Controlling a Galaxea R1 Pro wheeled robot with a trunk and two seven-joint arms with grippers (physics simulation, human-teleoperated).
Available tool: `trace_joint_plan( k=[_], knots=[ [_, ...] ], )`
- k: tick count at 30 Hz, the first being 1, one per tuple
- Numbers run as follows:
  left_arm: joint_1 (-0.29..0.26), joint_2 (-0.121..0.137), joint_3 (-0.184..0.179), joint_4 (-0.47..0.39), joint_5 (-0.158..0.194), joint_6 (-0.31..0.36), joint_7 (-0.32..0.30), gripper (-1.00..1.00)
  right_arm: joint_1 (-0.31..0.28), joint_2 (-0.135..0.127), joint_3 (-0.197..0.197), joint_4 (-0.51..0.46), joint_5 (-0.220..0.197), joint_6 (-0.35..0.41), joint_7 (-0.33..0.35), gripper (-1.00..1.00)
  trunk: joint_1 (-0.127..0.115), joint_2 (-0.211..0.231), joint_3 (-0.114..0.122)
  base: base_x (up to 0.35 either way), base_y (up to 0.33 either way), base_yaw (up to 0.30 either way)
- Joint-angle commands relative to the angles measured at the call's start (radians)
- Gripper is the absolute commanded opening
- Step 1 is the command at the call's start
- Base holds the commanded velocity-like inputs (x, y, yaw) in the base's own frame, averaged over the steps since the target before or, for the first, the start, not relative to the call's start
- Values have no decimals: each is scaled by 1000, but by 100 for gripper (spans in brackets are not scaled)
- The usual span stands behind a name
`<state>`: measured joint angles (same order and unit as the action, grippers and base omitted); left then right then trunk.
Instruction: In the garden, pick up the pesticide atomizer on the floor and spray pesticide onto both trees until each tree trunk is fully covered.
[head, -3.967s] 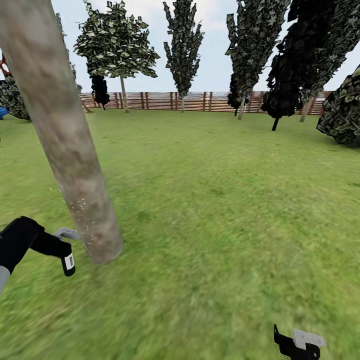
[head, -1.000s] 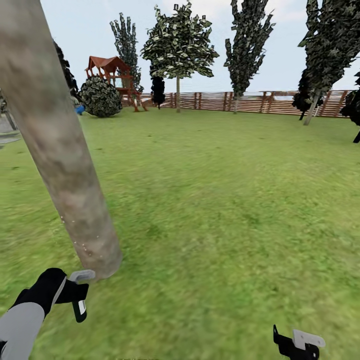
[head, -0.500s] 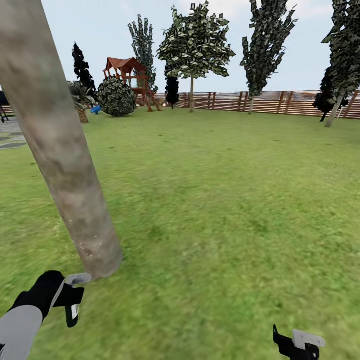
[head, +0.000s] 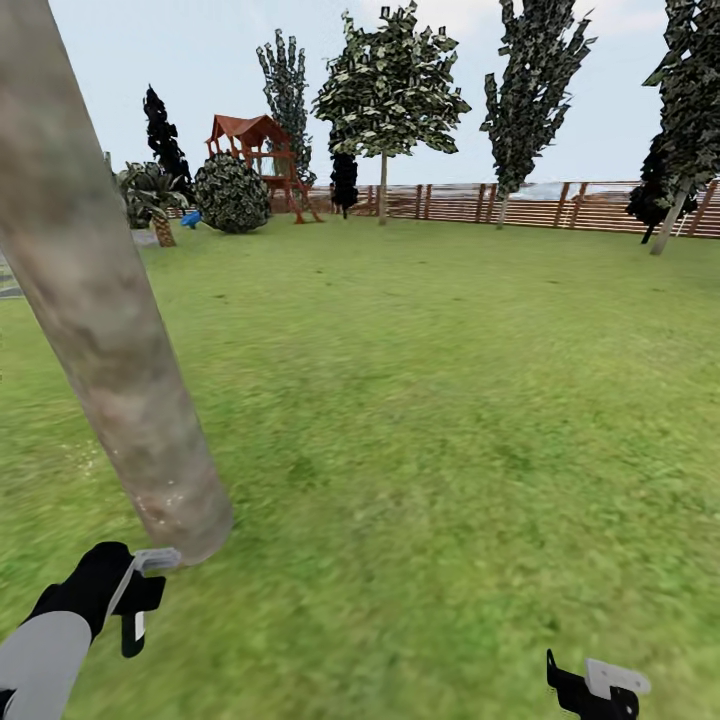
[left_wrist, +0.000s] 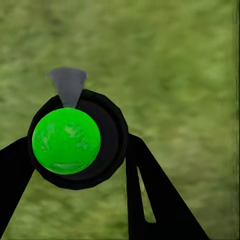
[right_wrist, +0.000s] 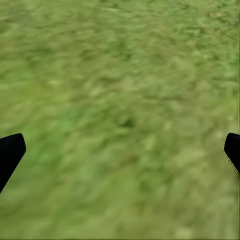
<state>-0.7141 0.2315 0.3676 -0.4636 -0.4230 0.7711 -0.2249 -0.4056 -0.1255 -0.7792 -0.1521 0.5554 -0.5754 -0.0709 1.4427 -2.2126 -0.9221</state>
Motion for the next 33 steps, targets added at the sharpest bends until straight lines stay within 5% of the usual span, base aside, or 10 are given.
trace_joint_plan(
  k=[1,13,33],
  knots=[
    [-1,-1,7,-1,-11,4,-9,-100,-1,0,-4,2,11,-3,-7,100,0,0,-1,138,-247,84],
    [-1,-3,10,-4,-11,4,-11,-100,-1,0,-4,2,11,-3,-7,100,0,0,-1,67,-265,255],
    [-1,-6,10,-3,-8,4,-13,-100,-1,0,-3,2,11,-3,-7,100,0,0,-1,19,-271,72]
  ],
)
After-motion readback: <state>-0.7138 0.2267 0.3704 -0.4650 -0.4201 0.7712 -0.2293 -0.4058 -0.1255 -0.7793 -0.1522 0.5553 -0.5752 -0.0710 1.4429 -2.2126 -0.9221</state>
